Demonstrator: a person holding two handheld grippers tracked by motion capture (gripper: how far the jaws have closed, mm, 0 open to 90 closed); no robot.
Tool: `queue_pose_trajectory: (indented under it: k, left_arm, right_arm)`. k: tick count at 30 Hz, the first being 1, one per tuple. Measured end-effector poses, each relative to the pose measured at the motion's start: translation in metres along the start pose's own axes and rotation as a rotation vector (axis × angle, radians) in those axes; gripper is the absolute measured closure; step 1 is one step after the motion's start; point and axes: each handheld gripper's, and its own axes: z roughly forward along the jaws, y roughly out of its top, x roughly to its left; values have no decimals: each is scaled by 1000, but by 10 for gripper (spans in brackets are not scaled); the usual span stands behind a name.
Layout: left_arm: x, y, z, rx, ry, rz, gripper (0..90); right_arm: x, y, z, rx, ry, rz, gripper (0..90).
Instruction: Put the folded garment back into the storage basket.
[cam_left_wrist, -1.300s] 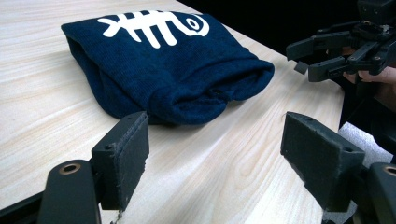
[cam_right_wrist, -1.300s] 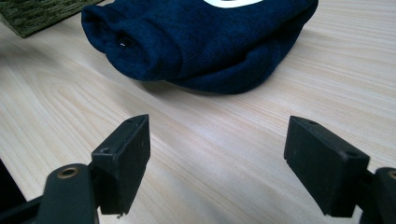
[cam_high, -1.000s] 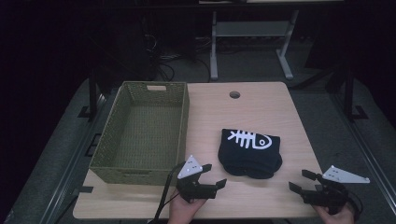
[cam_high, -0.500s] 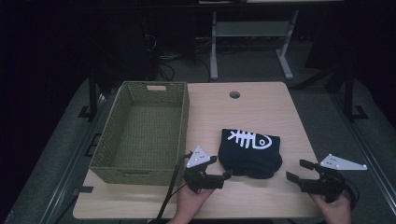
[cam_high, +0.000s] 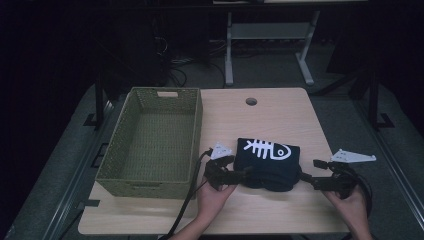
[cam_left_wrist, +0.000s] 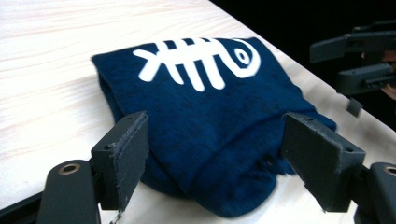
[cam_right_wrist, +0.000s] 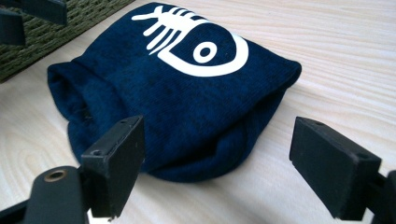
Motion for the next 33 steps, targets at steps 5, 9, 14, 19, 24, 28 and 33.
queue_pose_trajectory:
  k: [5, 9, 14, 19, 24, 28, 33]
  left_arm:
    - [7, 7, 8, 3, 35, -13, 230]
    - [15, 11, 18, 11, 51, -68, 230]
    - [21, 14, 32, 24, 81, -96, 230]
    - [24, 12, 41, 47, 97, -112, 231]
    - [33, 9, 51, 86, 107, -143, 235]
    - [35, 7, 57, 100, 96, -169, 279]
    - [36, 4, 64, 132, 58, -198, 315]
  right_arm:
    - [-6, 8, 11, 17, 10, 10, 182]
    - [-11, 17, 21, 14, 25, 29, 199]
    - [-19, 23, 31, 14, 28, 55, 210]
    - [-28, 20, 44, 40, 23, 91, 227]
    - [-29, 14, 52, 59, 9, 113, 286]
    - [-32, 9, 57, 69, 15, 149, 320]
    - [-29, 8, 62, 103, 11, 153, 374]
